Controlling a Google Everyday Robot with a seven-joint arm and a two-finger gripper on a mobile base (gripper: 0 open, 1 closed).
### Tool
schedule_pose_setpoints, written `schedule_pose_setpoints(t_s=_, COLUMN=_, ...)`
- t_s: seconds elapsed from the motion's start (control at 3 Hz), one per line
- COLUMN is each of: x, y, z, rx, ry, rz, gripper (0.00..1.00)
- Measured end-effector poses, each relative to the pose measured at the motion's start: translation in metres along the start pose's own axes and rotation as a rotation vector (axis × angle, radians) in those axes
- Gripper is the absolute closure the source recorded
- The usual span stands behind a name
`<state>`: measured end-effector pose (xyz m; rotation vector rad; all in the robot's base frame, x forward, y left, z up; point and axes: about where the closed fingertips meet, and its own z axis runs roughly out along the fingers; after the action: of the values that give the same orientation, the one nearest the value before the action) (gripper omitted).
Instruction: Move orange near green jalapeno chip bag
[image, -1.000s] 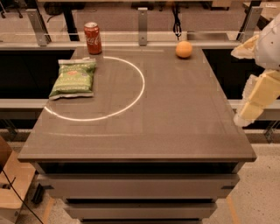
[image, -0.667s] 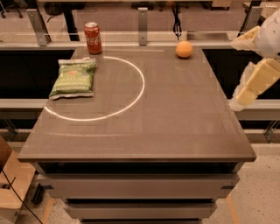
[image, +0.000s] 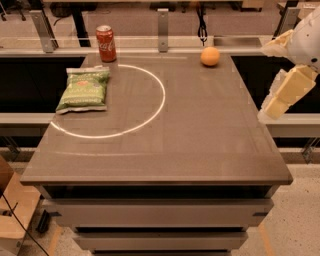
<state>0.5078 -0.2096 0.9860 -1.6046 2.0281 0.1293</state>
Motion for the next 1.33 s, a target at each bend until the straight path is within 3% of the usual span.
schedule_pose_setpoints(t_s=0.33, x=-0.002, y=-0.011, z=0.007, rx=0.021, ry=-0.093, rz=0.036, gripper=0.0)
schedule_pose_setpoints(t_s=0.67, x=-0.004, y=-0.042, z=0.025, rx=0.077, ry=-0.313, rz=0.119, gripper=0.0)
schedule_pose_setpoints(t_s=1.0, x=0.001, y=-0.075, z=0.036, rx=0.156, ry=-0.476, rz=0.195, gripper=0.0)
schedule_pose_setpoints(t_s=1.33, x=0.009, y=-0.11, z=0.049, rx=0.213, ry=-0.588, rz=0.259, gripper=0.0)
